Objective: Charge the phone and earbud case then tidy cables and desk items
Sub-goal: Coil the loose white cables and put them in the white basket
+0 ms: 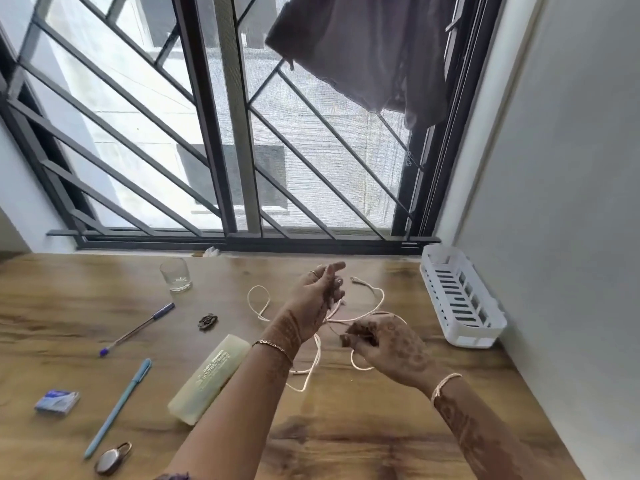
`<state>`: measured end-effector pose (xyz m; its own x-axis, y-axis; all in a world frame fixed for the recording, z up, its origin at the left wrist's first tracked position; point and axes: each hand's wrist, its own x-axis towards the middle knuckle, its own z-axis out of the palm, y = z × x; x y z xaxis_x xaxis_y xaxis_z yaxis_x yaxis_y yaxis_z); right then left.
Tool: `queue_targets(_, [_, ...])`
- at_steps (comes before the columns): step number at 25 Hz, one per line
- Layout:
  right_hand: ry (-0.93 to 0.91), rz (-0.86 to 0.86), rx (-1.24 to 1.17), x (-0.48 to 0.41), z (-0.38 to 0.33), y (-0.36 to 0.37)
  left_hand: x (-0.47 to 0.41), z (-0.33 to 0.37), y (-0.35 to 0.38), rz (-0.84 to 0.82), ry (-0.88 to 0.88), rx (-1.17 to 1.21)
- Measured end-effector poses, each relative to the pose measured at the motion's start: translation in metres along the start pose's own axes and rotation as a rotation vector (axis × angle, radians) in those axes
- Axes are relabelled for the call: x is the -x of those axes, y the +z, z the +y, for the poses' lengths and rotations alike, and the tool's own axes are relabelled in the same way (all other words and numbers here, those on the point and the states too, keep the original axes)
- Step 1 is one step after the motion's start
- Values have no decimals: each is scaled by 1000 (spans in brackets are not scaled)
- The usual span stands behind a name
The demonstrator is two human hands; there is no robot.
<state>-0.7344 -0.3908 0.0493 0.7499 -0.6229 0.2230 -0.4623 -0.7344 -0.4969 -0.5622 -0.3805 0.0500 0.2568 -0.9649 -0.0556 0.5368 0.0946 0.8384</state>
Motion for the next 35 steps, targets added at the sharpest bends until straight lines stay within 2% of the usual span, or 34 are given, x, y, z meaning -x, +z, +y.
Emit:
queue_targets(5, [-63,114,-105,-38,2,-37,0,-12,-2,-74,-87,-266])
queue_targets(8, [-15,154,-193,-54,10,-45,7,-13,1,-155,-125,-358])
queue_targets(12, [141,218,-473,-68,22,-38,20,-3,1,-341,-256,-120])
queue_targets(14, [204,240,-565,-70,27,-26,20,-1,2,-368,-265,22])
queue_targets(18, [287,210,-523,-69,37,9,4,-2,8,-163,-193,245])
queue_targets(21, [302,79,-428,-61,35,29,-9,-4,4,-34,-128,342])
queue_targets(27, [228,-146,-147,-48,22,21,-26,-16,-2,114,2,353])
queue_targets(29, [208,-213,-64,-43,18,12,-31,-21,-5,121,16,303])
queue_targets(31, [165,-232,-83,-44,16,-4,-30,-29,-5,138,1,158])
queue_targets(35, [84,-144,-166,-64,19,-26,-19,-40,-2,138,-4,-197])
